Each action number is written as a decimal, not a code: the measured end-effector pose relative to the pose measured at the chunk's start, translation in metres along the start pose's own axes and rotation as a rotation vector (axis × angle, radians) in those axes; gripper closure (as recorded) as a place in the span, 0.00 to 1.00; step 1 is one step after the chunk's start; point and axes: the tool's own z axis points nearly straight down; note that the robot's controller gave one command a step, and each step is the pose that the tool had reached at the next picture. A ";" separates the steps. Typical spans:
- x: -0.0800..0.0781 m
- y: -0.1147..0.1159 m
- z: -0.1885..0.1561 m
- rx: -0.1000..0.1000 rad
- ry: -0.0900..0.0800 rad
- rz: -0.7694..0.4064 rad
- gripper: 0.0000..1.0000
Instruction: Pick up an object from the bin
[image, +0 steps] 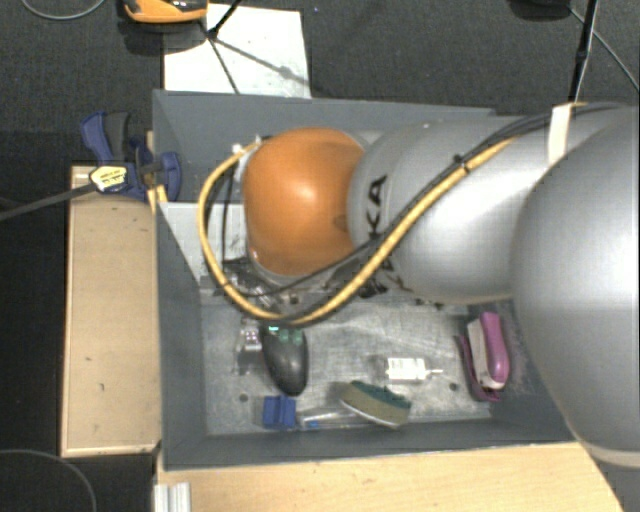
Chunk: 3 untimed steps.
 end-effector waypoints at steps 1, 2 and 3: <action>0.012 -0.083 0.070 0.003 -0.004 0.013 0.00; 0.011 -0.106 0.099 -0.007 -0.015 0.169 0.00; 0.011 -0.106 0.099 -0.007 -0.015 0.173 1.00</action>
Offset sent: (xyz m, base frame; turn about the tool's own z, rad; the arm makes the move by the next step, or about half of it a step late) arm -0.0120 -0.0780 -0.0676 0.0062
